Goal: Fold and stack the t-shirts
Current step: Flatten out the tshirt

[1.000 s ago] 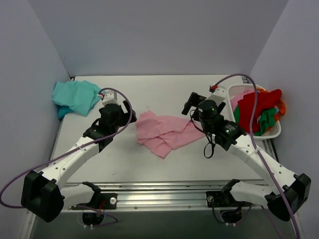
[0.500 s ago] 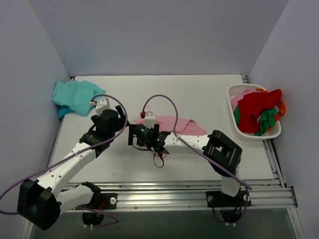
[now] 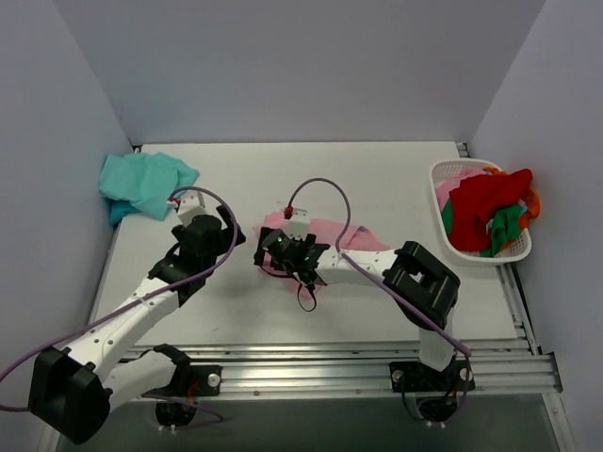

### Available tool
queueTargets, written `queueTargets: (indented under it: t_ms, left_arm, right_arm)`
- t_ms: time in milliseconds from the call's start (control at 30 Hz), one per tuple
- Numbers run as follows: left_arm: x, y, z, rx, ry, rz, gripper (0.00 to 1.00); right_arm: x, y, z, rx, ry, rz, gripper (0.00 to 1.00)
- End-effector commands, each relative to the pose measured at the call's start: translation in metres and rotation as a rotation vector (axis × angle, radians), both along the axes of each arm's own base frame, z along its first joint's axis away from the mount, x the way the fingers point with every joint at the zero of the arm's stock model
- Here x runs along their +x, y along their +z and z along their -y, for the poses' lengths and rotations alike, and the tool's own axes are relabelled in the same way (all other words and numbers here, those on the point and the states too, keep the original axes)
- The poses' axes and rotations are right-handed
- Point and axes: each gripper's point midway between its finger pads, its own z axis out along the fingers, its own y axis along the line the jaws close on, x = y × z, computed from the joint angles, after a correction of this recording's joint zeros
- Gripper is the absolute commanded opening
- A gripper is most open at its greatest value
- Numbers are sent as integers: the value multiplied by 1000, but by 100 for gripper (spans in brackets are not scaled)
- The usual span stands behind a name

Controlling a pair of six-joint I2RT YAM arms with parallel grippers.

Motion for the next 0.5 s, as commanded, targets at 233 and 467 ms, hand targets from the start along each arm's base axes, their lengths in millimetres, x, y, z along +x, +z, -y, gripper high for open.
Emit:
queueTargets:
  t_ms: [233,467]
  left_arm:
    - [-26,-92,60,-60,-162,-138,100]
    - [-41,-103,89,-37,-245,-131,100]
  right_arm:
    - [35,81,102,-18,-239,141,100]
    - [52,86,127,-12,-275,151,100]
